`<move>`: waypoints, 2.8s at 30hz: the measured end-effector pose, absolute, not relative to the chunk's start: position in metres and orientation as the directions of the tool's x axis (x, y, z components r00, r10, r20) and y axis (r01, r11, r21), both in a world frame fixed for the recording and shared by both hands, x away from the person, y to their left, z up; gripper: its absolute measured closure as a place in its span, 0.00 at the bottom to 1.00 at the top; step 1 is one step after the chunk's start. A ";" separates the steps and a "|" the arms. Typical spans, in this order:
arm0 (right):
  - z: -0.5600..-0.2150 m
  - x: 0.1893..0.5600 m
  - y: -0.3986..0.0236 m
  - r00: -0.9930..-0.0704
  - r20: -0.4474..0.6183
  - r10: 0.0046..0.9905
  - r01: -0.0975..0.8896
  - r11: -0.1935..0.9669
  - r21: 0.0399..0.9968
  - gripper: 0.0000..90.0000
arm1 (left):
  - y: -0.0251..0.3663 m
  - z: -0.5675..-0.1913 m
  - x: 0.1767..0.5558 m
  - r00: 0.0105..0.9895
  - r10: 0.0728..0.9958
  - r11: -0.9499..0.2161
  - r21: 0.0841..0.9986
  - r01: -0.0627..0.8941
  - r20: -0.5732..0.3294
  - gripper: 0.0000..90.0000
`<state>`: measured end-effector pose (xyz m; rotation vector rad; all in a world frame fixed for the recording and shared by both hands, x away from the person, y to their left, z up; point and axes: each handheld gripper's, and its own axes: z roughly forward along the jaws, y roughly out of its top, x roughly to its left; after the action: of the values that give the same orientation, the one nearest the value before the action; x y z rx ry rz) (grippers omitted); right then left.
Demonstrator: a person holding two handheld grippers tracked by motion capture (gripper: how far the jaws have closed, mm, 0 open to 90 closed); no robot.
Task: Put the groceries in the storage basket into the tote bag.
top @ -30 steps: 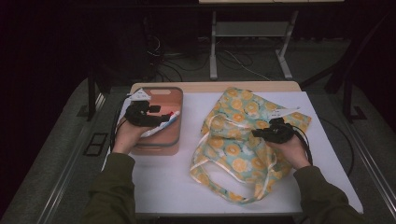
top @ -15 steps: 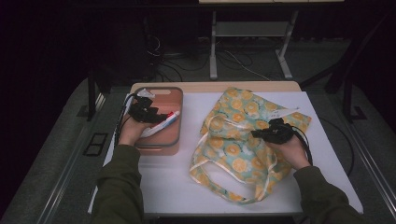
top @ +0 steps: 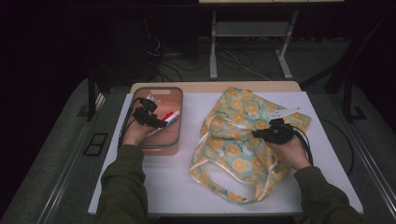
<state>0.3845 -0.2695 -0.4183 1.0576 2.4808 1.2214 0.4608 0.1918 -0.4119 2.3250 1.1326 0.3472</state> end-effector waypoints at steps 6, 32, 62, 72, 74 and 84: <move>-0.418 0.384 -0.270 -0.729 0.142 0.669 0.520 0.407 0.751 0.99 | 0.185 -0.417 0.460 0.645 0.763 -0.573 0.506 0.645 0.042 0.46; -0.418 0.384 -0.270 -0.730 0.140 0.669 0.518 0.407 0.752 0.99 | 0.183 -0.411 0.456 0.666 0.746 -0.583 0.494 0.645 0.013 0.82; -0.417 0.384 -0.270 -0.727 0.136 0.673 0.517 0.406 0.754 0.99 | 0.186 -0.328 0.421 0.736 0.674 -0.534 0.651 0.540 -0.058 0.82; -0.417 0.384 -0.269 -0.729 0.132 0.672 0.514 0.409 0.754 0.99 | 0.157 -0.323 0.395 0.804 0.593 -0.584 0.661 0.470 -0.048 0.82; -0.417 0.384 -0.269 -0.727 0.134 0.673 0.516 0.408 0.753 0.99 | 0.151 -0.324 0.389 0.822 0.568 -0.596 0.668 0.445 -0.042 0.82; -0.416 0.383 -0.269 -0.729 0.131 0.672 0.514 0.410 0.754 0.99 | 0.115 -0.329 0.364 0.878 0.476 -0.626 0.684 0.374 -0.044 0.82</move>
<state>0.3830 -0.2689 -0.4164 1.0529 2.4708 1.2167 0.3642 0.1155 -0.3290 2.3156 0.6091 0.1816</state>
